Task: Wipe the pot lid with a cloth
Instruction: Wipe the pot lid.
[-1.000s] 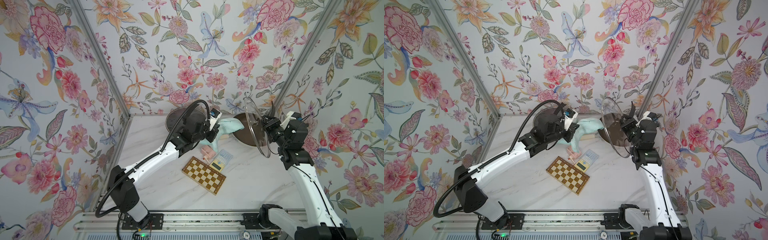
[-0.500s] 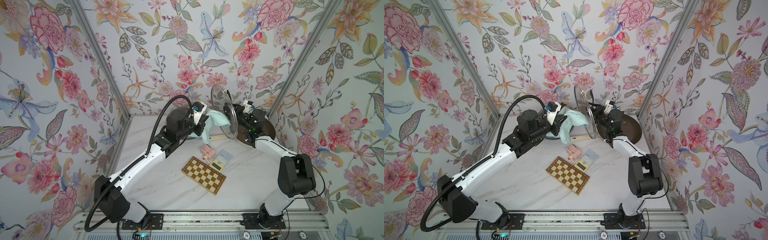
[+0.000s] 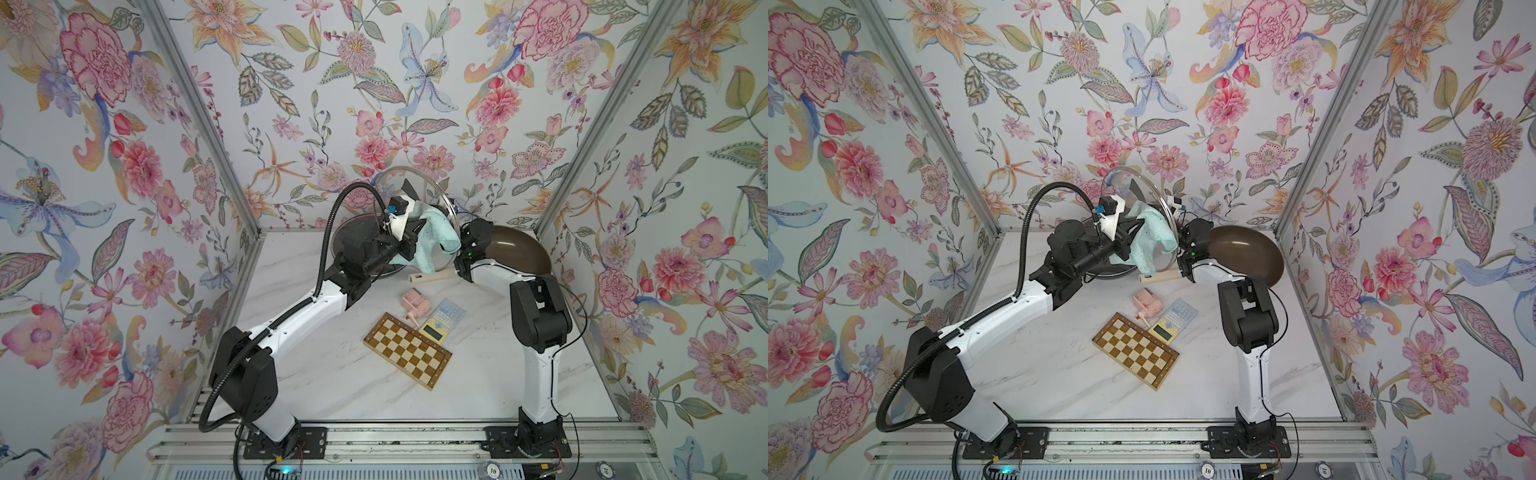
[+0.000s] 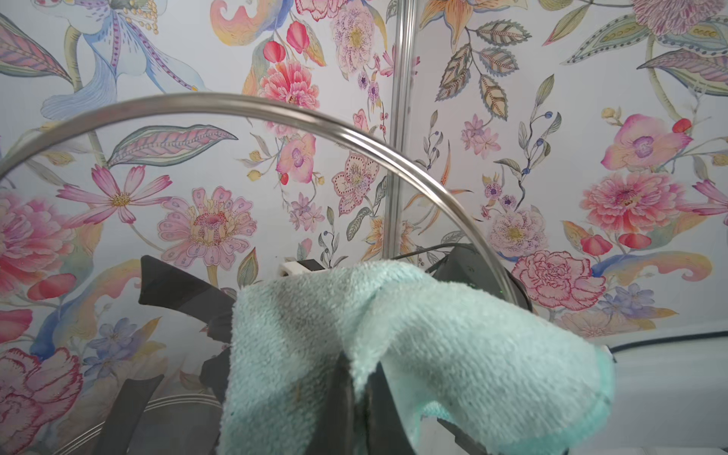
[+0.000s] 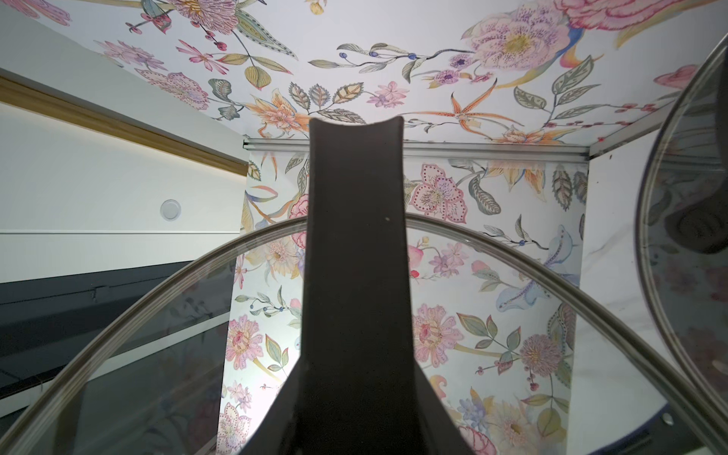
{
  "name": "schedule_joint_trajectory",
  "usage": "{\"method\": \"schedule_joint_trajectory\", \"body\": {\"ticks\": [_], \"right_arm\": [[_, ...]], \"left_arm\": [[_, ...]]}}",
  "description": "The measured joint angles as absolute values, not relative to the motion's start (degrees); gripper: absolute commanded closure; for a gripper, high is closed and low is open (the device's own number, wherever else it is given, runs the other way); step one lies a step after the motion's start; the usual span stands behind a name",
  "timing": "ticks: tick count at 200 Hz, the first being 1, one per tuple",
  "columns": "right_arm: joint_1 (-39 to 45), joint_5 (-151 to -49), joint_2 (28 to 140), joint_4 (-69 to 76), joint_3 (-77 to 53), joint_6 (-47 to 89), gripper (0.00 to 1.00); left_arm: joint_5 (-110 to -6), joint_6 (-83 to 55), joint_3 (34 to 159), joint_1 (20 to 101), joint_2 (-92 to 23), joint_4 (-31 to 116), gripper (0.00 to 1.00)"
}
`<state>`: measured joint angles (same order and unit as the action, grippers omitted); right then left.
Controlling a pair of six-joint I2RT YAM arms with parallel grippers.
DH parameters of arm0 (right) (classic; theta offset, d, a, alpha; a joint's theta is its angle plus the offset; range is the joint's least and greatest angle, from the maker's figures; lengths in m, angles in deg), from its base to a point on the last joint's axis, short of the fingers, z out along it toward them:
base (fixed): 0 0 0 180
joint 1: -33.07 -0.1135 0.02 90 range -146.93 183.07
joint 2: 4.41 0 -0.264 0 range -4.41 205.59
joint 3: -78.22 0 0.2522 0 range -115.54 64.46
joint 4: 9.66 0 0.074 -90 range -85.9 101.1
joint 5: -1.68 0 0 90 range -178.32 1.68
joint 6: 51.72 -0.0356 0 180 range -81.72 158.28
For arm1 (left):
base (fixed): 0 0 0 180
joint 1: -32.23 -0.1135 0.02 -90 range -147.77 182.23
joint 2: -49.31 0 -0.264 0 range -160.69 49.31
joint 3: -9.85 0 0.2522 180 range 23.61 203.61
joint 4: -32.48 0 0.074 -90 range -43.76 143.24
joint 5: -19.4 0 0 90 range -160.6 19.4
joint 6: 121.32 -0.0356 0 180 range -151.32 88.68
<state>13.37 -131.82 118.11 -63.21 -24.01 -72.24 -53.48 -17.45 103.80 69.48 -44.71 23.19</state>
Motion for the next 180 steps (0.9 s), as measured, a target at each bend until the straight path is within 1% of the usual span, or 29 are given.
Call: {"method": "schedule_joint_trajectory", "body": {"ticks": [36,63,89,114,146,180], "right_arm": [[13.08,-136.61,120.93,-65.74,-29.25,-77.07,1.00],[12.84,-139.69,121.17,-66.11,-31.81,-80.15,1.00],[12.78,-142.14,121.17,-66.42,-31.66,-81.46,1.00],[12.38,-143.19,121.17,-66.99,-30.24,-81.81,1.00],[11.42,-142.84,121.17,-67.12,-29.08,-82.08,1.00],[11.51,-143.41,121.17,-68.23,-29.06,-82.03,1.00]], "left_arm": [[-57.00,-19.48,110.42,71.03,-49.82,22.45,1.00],[-62.09,-23.13,111.69,72.04,-50.35,19.57,1.00],[-67.92,-26.50,111.91,72.13,-50.43,14.43,1.00],[-73.83,-28.45,111.91,70.66,-50.46,10.12,1.00],[-80.38,-29.91,110.94,68.26,-50.48,8.70,1.00],[-87.64,-29.63,104.56,65.44,-49.32,5.95,1.00]]}}
